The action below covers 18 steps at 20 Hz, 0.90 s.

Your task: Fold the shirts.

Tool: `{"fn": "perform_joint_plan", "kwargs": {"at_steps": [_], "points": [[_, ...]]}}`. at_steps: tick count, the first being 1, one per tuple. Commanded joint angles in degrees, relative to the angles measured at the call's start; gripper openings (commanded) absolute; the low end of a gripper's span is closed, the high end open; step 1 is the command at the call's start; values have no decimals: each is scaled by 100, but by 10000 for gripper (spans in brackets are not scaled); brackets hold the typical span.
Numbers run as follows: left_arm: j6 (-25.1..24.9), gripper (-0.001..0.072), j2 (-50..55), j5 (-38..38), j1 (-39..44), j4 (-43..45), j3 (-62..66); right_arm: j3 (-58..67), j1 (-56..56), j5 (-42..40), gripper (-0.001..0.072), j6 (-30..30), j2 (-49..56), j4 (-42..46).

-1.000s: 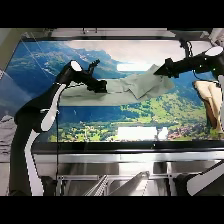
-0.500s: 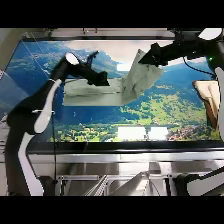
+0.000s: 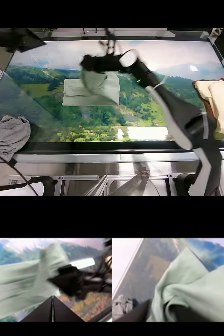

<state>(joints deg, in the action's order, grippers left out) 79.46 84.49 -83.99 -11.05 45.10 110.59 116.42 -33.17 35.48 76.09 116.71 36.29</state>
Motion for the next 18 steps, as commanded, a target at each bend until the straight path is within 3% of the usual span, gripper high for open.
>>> {"fn": "perform_joint_plan", "kwargs": {"at_steps": [1, 2, 3, 4, 5, 7, 10, 12, 14, 15, 16, 17, 18], "points": [[-302, 16, -640, -46, -739, -13, -345, 459, -848, -1550, 591, -129, 999, -503], [-409, 16, -664, -44, -833, -15, -466, 442, -857, -1447, 582, -127, 1014, -621], [-461, 16, -664, -52, -894, -15, -573, 439, -811, -1224, 499, -129, 938, -614], [-542, 17, -664, -52, -920, -17, -693, 437, -673, -745, 196, -284, 721, -605], [-645, 16, -662, -42, -920, -20, -817, 437, -514, -275, 85, -592, 466, -592], [-691, 16, -658, 90, -916, -22, -1080, 348, -57, 619, 15, -658, -184, -380], [-855, 16, -658, 129, -881, -20, -1373, -234, 702, 1545, 11, 564, -1261, 1036], [-874, 16, -658, 114, -881, -20, -1486, -610, 1161, 2583, 11, 1364, -1687, 2199], [-874, 17, -658, -33, -879, -22, -1508, -1163, 1394, 3189, 14, 1687, -1788, 2914], [-872, 17, -660, -114, -874, -24, -1508, -1478, 1460, 3174, 26, 1725, -1746, 2949], [-872, 16, -658, -166, -874, -17, -1508, -1727, 1519, 3047, 294, 1805, -1622, 2889], [-872, 16, -658, -179, -874, -20, -1508, -1816, 1547, 2922, 648, 1891, -1423, 2885], [-872, 16, -658, -177, -874, -20, -1508, -1816, 1572, 2850, 686, 1976, -1191, 2872]]}}
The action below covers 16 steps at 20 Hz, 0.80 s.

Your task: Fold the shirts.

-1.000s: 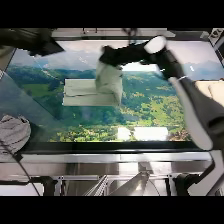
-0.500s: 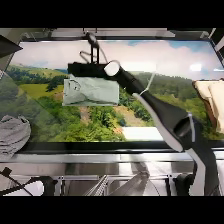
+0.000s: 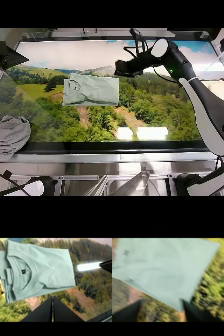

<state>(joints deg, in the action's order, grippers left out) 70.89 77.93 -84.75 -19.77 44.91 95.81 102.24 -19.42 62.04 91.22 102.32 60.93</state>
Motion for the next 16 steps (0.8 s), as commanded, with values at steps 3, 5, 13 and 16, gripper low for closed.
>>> {"fn": "perform_joint_plan", "kwargs": {"at_steps": [3, 5, 13, 16], "points": [[-17, 16, -2, -114, -2, 4, -31, -396, 216, 31, 532, 629, 874, 7], [-44, 16, -2, -103, -2, 4, -31, -391, 212, -31, 500, 540, 1147, -413], [-151, 16, -2, -68, -2, 4, -31, 372, 168, -332, 498, 61, 2039, -1740], [-188, 17, -2, -68, -2, 4, -31, 776, -2, -334, 475, 48, 2256, -1810]]}}
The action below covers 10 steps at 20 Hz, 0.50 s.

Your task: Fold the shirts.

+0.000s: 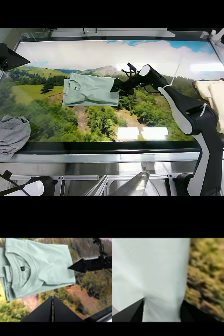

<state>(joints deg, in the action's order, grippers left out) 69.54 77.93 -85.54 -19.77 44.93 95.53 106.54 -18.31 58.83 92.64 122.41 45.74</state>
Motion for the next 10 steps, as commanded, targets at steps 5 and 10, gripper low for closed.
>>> {"fn": "perform_joint_plan", "kwargs": {"at_steps": [5, 10], "points": [[-52, 16, -2, 11, -2, 2, -2, 730, -284, -162, 288, -4, 334, -299], [-52, 16, -4, -7, -2, 2, -2, 1036, -278, -136, 14, -35, 85, -68]]}}
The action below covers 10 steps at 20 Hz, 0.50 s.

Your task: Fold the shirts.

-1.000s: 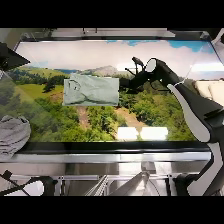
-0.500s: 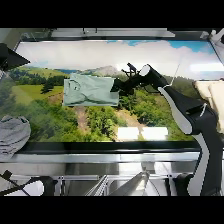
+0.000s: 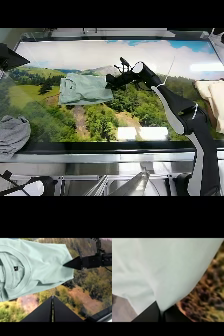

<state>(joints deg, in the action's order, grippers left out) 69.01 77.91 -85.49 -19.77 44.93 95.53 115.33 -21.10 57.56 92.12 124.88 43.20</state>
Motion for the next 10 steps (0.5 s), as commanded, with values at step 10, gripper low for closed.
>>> {"fn": "perform_joint_plan", "kwargs": {"at_steps": [10], "points": [[46, 16, 0, -284, 0, -11, -2, 155, 3134, 1692, 12, 1056, -3368, 3407]]}}
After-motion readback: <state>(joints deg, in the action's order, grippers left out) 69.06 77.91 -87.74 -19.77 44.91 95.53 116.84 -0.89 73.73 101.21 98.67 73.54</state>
